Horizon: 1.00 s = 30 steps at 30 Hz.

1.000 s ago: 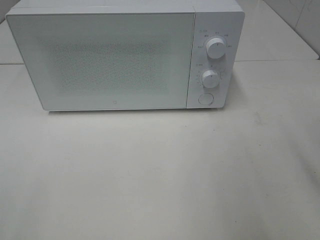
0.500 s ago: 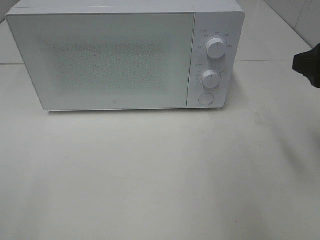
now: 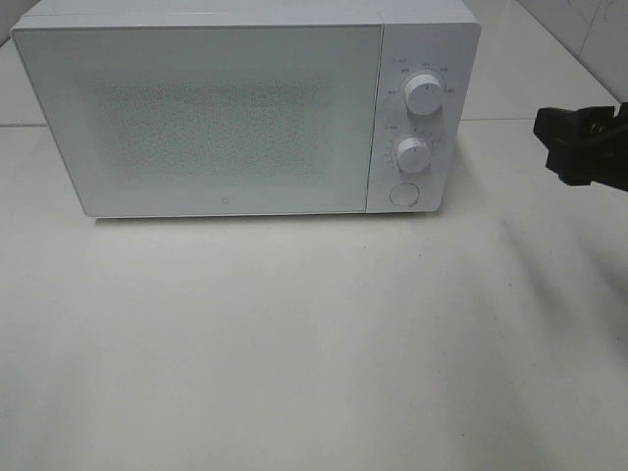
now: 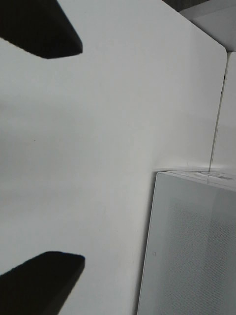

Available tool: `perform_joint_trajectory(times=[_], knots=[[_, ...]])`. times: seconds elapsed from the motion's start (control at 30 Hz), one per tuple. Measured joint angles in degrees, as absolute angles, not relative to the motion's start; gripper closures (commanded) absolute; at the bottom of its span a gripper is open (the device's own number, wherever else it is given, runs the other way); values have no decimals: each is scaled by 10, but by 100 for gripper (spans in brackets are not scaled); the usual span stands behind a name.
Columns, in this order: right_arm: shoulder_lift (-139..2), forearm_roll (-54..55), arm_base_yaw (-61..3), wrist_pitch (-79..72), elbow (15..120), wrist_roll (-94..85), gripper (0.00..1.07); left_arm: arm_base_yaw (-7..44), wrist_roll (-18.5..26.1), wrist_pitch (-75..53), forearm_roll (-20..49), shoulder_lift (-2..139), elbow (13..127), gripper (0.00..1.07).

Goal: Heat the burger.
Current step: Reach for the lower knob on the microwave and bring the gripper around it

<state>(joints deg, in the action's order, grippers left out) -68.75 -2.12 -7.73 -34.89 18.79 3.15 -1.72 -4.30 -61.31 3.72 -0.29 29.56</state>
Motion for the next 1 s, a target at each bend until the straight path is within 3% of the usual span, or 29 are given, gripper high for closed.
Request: perform_joint_trajectory(times=[0.27, 0.53, 1.0], knots=[[-748, 84, -77, -535, 124, -12, 32, -17, -43, -613, 37, -3, 296, 7], [-786, 140, -80, -591, 97, -12, 32, -17, -43, -613, 37, -3, 296, 7], [-852, 392, -296, -685, 80, -118, 32, -17, -41, -613, 37, -3, 296, 7]])
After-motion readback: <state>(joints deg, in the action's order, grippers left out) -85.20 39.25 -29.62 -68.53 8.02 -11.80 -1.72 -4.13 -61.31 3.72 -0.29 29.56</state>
